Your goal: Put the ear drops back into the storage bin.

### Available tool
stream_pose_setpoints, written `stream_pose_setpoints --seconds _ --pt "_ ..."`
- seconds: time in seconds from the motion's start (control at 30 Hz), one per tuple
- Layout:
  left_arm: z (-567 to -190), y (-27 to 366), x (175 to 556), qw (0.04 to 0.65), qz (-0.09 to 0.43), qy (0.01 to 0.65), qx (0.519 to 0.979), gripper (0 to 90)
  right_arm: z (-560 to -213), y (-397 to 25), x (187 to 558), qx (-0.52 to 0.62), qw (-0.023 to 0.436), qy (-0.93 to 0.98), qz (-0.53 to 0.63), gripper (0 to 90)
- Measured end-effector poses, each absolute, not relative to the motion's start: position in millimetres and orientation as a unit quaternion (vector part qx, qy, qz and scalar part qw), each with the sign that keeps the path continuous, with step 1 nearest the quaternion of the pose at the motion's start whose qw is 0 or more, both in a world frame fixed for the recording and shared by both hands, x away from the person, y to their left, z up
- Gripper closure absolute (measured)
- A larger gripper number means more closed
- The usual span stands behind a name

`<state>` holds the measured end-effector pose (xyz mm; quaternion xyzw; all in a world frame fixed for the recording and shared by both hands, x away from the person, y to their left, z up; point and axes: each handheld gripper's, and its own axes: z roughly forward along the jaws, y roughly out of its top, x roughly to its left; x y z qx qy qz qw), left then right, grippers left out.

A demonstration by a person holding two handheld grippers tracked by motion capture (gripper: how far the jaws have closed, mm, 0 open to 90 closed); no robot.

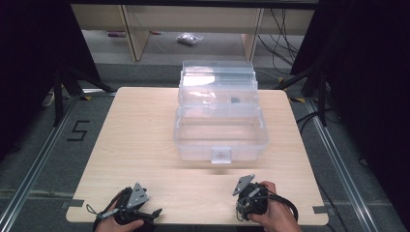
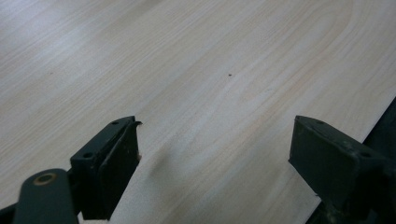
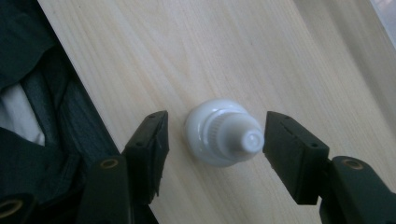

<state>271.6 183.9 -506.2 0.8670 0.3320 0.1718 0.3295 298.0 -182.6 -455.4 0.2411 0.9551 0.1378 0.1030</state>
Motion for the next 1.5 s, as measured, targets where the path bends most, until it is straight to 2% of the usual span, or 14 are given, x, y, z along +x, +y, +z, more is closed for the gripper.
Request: stream_pose_setpoints --seconds 0.93,1.1,1.2,1.23,1.5 --pt "-505 185 273 0.321 0.17 0.328 0.872 15.3 -457 -172 307 0.214 0.08 0.969 0.097 58.1" --pt "-506 185 273 0.323 0.17 0.331 0.87 15.4 -455 -169 307 0.197 0.07 0.975 0.08 60.0" --pt "-505 186 272 0.315 0.168 0.32 0.877 15.4 -453 -168 308 0.173 0.097 0.977 0.084 60.0" --pt "-505 186 273 0.317 0.17 0.323 0.876 15.4 -451 -166 307 0.178 0.085 0.977 0.078 60.1" --pt "-506 185 272 0.33 0.171 0.332 0.867 15.4 -440 -168 317 0.184 0.082 0.975 0.093 60.1"
